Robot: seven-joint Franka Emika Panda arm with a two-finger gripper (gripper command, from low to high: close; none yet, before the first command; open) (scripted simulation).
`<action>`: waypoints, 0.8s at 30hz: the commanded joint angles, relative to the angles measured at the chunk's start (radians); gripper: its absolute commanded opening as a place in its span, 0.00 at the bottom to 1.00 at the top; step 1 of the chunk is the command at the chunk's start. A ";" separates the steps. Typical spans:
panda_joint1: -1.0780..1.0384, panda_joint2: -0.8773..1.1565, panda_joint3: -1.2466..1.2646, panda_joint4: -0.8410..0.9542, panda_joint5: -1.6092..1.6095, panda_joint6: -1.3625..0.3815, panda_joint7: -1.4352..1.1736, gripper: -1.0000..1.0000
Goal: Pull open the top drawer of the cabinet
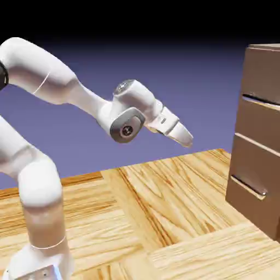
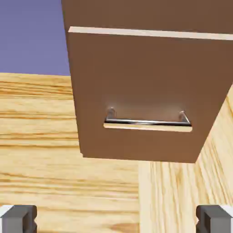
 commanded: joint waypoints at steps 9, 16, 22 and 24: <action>0.224 -0.023 -0.207 0.125 -0.391 -0.040 -0.352 0.50; 0.399 -0.041 -0.369 0.222 -0.696 -0.072 -0.626 0.50; 0.548 -0.057 -0.507 0.305 -0.957 -0.098 -0.861 0.50; 0.598 -0.062 -0.553 0.333 -1.044 -0.107 -0.940 0.50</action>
